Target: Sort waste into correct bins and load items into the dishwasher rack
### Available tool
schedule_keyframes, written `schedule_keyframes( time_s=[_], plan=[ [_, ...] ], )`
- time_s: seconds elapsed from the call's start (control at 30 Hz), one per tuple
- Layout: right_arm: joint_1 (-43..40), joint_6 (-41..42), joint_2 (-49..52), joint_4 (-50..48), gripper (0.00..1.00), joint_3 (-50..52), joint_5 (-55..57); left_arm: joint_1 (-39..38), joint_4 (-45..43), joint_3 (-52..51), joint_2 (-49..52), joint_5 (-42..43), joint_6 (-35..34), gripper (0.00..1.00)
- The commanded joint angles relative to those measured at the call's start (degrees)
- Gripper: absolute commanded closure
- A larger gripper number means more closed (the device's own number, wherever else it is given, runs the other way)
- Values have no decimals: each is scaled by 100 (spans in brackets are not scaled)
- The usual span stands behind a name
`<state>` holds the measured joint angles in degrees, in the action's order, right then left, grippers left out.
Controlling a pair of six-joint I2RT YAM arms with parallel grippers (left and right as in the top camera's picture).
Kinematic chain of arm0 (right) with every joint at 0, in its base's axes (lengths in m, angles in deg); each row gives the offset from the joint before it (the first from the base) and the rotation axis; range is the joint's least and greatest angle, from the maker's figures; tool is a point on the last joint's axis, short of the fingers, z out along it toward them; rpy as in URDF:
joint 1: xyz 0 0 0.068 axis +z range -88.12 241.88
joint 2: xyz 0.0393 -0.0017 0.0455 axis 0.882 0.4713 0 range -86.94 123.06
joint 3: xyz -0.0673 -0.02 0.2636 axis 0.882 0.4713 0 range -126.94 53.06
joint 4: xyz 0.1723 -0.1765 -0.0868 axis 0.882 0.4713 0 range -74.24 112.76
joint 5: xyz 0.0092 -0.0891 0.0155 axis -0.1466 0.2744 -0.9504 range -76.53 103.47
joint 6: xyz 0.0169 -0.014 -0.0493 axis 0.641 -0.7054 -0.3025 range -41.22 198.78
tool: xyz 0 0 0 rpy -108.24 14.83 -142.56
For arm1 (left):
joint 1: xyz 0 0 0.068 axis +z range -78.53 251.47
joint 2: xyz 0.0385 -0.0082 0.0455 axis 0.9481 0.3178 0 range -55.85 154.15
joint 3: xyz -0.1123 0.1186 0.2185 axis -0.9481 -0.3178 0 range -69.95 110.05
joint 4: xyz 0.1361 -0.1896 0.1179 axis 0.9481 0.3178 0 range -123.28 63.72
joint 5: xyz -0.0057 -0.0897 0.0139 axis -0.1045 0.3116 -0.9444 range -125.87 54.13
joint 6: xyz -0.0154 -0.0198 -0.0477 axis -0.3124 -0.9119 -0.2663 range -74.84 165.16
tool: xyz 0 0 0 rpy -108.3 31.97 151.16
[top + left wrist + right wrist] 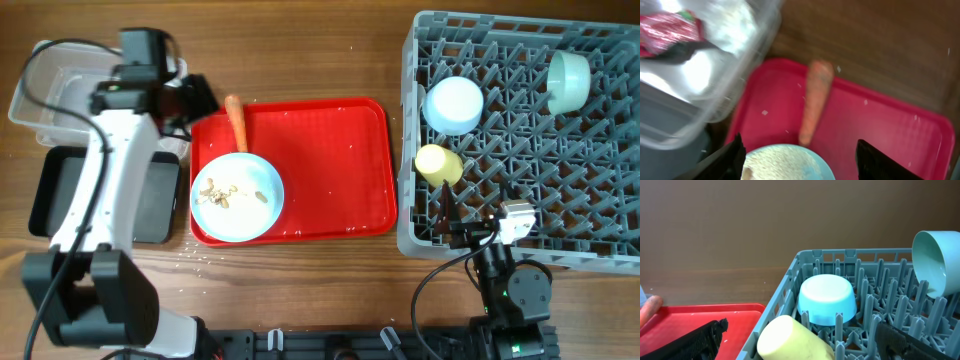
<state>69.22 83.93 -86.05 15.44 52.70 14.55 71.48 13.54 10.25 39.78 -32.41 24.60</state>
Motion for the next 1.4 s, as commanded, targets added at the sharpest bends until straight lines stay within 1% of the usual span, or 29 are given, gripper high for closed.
schedule_keyframes(
  time_s=[0.0, 0.07, 0.17, 0.23, 0.27, 0.3, 0.37, 0.4, 0.53, 0.57, 0.63, 0.67, 0.7, 0.73, 0.77, 0.8, 0.83, 0.9, 0.97, 1.0, 1.07, 1.1, 1.13, 1.17, 1.2, 1.23, 1.3, 1.33, 1.37],
  plan=[
    [-24, 92, -61, -26, 0, 7, -33, -586, -269, -354, 708, -592, 238, 28],
    [-24, 94, -61, -26, 0, 7, -35, -776, -678, -354, 1178, -595, 238, 29],
    [-24, 94, -61, -26, 0, 7, -35, -815, -1276, -356, 1665, -599, 240, 35],
    [-24, 92, -61, -26, 0, 7, -35, -815, -1541, -354, 1976, -614, 260, 37],
    [-24, 92, -61, -26, 0, 7, -33, -815, -1624, -356, 2085, -614, 260, 40],
    [-24, 94, -61, -26, 0, 7, -33, -815, -1768, -354, 2140, -616, 260, 49],
    [-24, 92, -61, -26, 0, 7, -33, -811, -1978, -293, 2050, -614, 258, 67],
    [-24, 92, -61, -26, 0, 7, -33, -811, -1952, -179, 1917, -612, 256, 72],
    [-24, 92, -35, -26, 0, 7, -35, -811, -1784, 125, 796, -619, 229, 74],
    [-24, 92, -35, -26, 0, 7, -35, -798, -1563, 125, 376, -761, 212, 75],
    [-24, 92, -31, -26, 0, 7, -35, -717, -787, 125, -293, -973, 208, 78],
    [-24, 92, -31, -24, 0, 7, -35, -643, -256, 125, -544, -1051, 20, 81],
    [-24, 92, -31, -24, 0, 7, -33, -546, 286, 125, -723, -1198, -299, 83],
    [-24, 92, -31, -24, 0, 7, -35, -321, 1154, 122, -896, -1539, -763, 86],
    [-24, 90, -31, -26, 0, 7, -33, -131, 1657, 109, -931, -1744, -1093, 89],
    [-24, 92, -31, -26, 0, 7, -35, 153, 2076, 55, -935, -1891, -1397, 89],
    [-24, 92, -31, -24, 0, 7, -33, 542, 2323, -129, -933, -1917, -1773, 94],
    [-24, 92, -31, -24, 0, 7, -35, 1115, 2256, -584, -933, -1917, -2260, 96],
    [-24, 92, -31, -26, 0, 7, -35, 1836, 1779, -1263, -931, -1818, -2774, 96],
    [-24, 92, -31, -24, 0, 7, -35, 2074, 1541, -1519, -927, -1637, -2811, 96],
    [-24, 94, -31, -24, 0, 7, -35, 2463, 850, -2098, -927, -1228, -2789, 75],
    [-24, 94, -31, -24, 0, 7, -35, 2540, 669, -2221, -927, -1047, -2789, 50],
    [-24, 92, -31, -24, 0, 7, -35, 2568, 643, -2245, -927, -879, -2780, 36],
    [-24, 92, -31, -24, 0, 7, -35, 2566, 562, -2234, -933, -778, -2636, 28],
    [-24, 92, -31, -24, 0, 7, -33, 2566, 494, -2168, -940, -448, -2262, 25],
    [-24, 92, -31, -24, 0, 7, -33, 2549, 573, -1998, -940, -9, -1932, 25],
    [-24, 92, -31, -24, 0, 7, -35, 2406, 942, -1585, -944, 293, -1836, 25],
    [-24, 92, -31, -24, 0, 7, -33, 2232, 1132, -1362, -964, 435, -1738, 27],
    [-24, 90, -31, -24, 0, 7, -35, 1834, 1215, -1167, -1021, 710, -1432, 32]
  ],
)
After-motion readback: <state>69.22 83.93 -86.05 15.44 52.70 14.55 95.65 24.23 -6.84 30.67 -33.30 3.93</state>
